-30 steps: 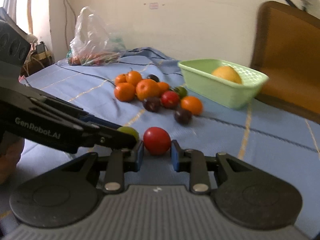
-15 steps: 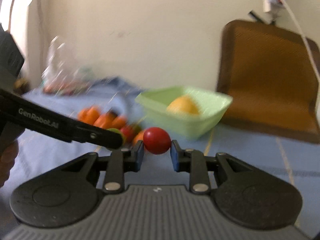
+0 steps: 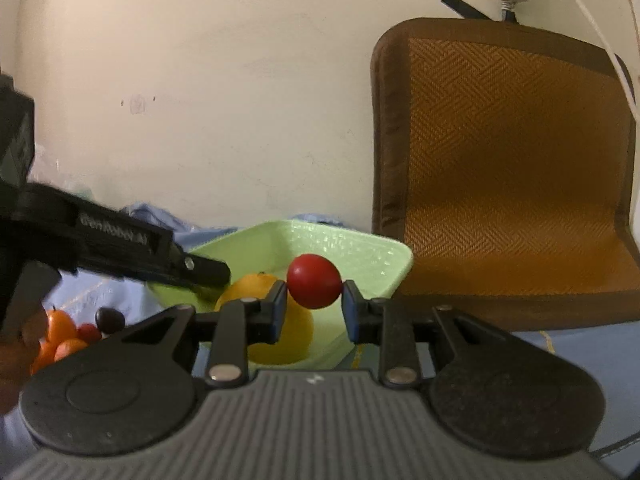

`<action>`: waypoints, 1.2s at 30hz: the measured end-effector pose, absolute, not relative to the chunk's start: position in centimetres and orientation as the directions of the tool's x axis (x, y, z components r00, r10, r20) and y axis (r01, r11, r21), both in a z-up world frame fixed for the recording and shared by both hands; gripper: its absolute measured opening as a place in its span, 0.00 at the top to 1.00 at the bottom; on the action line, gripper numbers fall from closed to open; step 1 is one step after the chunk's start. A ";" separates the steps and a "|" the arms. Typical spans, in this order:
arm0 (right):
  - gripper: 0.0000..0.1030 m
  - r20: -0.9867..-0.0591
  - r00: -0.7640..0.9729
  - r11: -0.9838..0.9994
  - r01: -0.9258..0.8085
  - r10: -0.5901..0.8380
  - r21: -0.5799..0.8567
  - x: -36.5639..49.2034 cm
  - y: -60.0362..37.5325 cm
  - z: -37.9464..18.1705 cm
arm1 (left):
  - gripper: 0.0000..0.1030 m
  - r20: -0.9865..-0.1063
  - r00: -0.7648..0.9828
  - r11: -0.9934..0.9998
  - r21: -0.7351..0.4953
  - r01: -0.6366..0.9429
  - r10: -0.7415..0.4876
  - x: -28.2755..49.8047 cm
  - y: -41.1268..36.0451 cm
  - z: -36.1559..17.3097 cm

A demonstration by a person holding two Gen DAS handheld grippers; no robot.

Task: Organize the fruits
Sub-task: 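Lower both tomatoes into the green basket and open both tools, then grasp a mandarin with the left tool while the right tool grasps another mandarin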

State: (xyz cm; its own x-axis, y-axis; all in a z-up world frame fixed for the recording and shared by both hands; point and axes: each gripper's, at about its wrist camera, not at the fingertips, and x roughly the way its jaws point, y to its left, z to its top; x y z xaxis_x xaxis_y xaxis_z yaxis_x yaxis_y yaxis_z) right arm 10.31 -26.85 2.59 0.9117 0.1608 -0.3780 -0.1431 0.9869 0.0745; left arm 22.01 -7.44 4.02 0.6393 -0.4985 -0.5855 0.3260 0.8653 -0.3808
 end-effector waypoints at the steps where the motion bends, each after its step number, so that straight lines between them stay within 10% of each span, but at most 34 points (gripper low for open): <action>1: 0.64 -0.374 0.913 0.987 -0.144 0.161 0.074 10.2 -26.8 2.6 | 0.48 -0.582 0.644 0.866 -0.381 0.325 -0.498 21.9 -7.4 4.2; 3: 0.53 -0.359 0.922 0.989 -0.131 0.146 0.065 9.8 -26.9 2.6 | 0.47 -0.569 0.652 0.862 -0.388 0.326 -0.502 21.6 -6.9 4.6; 21: 0.53 -0.438 0.820 0.930 -0.326 0.368 0.169 2.0 -23.0 2.1 | 0.48 -0.537 0.753 0.901 -0.398 0.172 -0.381 9.3 7.5 3.1; 36: 0.54 -0.471 0.783 0.865 -0.495 0.406 -0.078 1.8 -14.9 2.7 | 0.43 -0.586 0.688 0.903 -0.290 0.316 -0.429 9.2 3.2 1.0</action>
